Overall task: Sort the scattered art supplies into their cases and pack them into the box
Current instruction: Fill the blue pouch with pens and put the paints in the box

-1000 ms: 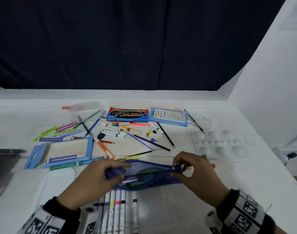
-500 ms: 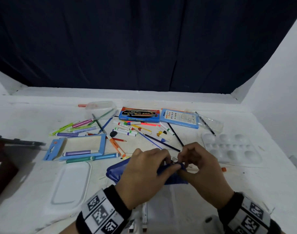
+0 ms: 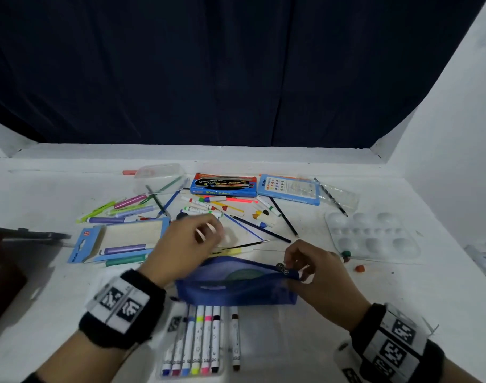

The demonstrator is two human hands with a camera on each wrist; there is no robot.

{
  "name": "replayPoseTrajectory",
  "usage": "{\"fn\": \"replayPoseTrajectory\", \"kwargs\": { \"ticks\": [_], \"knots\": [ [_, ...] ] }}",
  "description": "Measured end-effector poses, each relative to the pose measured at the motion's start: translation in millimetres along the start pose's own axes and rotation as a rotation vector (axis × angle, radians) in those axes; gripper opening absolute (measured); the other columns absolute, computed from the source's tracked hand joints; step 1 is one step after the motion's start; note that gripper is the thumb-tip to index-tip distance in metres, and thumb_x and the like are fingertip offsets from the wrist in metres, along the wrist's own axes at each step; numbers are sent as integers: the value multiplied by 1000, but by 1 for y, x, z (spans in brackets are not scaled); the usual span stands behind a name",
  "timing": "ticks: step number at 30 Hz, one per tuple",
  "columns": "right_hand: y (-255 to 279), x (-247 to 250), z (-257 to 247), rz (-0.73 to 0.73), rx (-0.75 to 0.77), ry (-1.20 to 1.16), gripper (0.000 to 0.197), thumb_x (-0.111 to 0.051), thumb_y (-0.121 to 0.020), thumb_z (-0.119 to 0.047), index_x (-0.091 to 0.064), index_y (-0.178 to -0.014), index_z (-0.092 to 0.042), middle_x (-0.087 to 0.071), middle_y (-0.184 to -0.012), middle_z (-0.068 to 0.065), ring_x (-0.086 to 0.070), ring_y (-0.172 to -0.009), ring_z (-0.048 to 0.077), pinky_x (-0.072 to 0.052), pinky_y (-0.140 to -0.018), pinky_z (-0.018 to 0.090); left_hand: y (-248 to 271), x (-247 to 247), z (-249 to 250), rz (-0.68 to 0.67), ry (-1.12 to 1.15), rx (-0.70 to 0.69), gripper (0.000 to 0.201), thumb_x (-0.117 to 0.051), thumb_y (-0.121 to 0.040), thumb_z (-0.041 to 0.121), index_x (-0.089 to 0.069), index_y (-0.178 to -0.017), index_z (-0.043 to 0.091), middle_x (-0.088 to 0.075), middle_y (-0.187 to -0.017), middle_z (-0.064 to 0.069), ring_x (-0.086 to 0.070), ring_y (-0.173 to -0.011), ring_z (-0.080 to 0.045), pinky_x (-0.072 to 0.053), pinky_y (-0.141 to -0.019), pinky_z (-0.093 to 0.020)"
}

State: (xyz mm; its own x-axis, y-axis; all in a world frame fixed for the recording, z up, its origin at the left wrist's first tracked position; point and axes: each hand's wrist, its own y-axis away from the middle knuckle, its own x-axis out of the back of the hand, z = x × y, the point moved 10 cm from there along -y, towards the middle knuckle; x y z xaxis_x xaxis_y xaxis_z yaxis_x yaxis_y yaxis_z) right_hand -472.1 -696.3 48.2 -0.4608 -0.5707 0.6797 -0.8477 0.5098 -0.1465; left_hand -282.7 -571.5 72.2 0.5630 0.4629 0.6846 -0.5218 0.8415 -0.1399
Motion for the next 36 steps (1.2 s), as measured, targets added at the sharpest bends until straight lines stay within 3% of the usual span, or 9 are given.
{"fn": "replayPoseTrajectory", "kwargs": {
  "ticks": [4, 8, 12, 18, 23, 27, 30, 33, 36],
  "knots": [
    [-4, -6, -9, -56, 93, 64, 36, -78, -75, -7, -61, -97, -30, -61, -95, -17, -57, -90, -1, -48, -71, 11, -36, 36, -60, 85, -146, 123, 13, -65, -92, 24, -67, -81, 30, -71, -76, 6, -63, -66, -9, -47, -60, -25],
    [-9, -26, -16, -214, 205, 169, 40, -67, -83, -4, -64, -109, -34, -52, -111, -14, -53, -97, 3, -48, -79, 14, -69, 25, -123, -65, -325, 263, 3, -63, -95, 27, -62, -97, 26, -71, -90, 0, -63, -79, -18, -42, -69, -27],
    [-13, -36, -20, -307, 216, 236, 39, -62, -88, -12, -61, -118, -36, -49, -114, -14, -52, -101, 3, -48, -86, 18, -93, 6, -142, -195, -502, 212, 23, -57, -98, 27, -60, -121, 23, -68, -99, 1, -57, -81, -14, -43, -75, -24],
    [-19, -34, -25, -308, 210, 257, 40, -69, -84, -16, -60, -120, -30, -59, -113, -13, -53, -100, 2, -49, -91, 23, -105, 0, -146, -254, -684, 197, 25, -56, -95, 23, -56, -120, 24, -66, -117, -5, -58, -98, -21, -48, -84, -33],
    [-20, -39, -25, -318, 221, 275, 36, -68, -84, -19, -59, -116, -33, -59, -108, -12, -54, -95, 4, -50, -86, 27, -90, 2, -132, -241, -635, 164, 48, -56, -95, 28, -39, -140, 27, -67, -113, -9, -62, -97, -26, -52, -81, -38],
    [-18, -38, -21, -299, 205, 227, 34, -67, -85, -19, -60, -116, -32, -59, -107, -15, -54, -95, 1, -50, -83, 24, -49, 39, -78, -32, -277, 62, 19, -59, -97, 25, -61, -115, 30, -70, -93, 2, -64, -80, -12, -53, -76, -33],
    [-16, -34, -21, -253, 209, 178, 32, -67, -85, -17, -60, -114, -31, -59, -104, -15, -54, -94, 1, -49, -80, 19, 9, 35, -11, -97, -18, -129, 18, -62, -96, 23, -67, -109, 33, -69, -91, 9, -66, -86, -9, -47, -67, -19],
    [-15, -31, -19, -236, 161, 133, 32, -67, -86, -17, -57, -113, -31, -59, -101, -15, -55, -91, 0, -48, -76, 15, 51, -5, 17, -288, -114, -282, 19, -64, -95, 30, -68, -112, 35, -61, -98, 19, -60, -94, -4, -43, -76, -13],
    [-13, -29, -11, -213, 99, 99, 36, -70, -83, -20, -53, -112, -33, -61, -98, -14, -58, -88, 1, -50, -73, 14, 62, -33, 12, -282, -388, -343, 24, -49, -96, 46, -64, -114, 41, -54, -98, 21, -46, -90, 9, -40, -78, -22]
  ]
}}
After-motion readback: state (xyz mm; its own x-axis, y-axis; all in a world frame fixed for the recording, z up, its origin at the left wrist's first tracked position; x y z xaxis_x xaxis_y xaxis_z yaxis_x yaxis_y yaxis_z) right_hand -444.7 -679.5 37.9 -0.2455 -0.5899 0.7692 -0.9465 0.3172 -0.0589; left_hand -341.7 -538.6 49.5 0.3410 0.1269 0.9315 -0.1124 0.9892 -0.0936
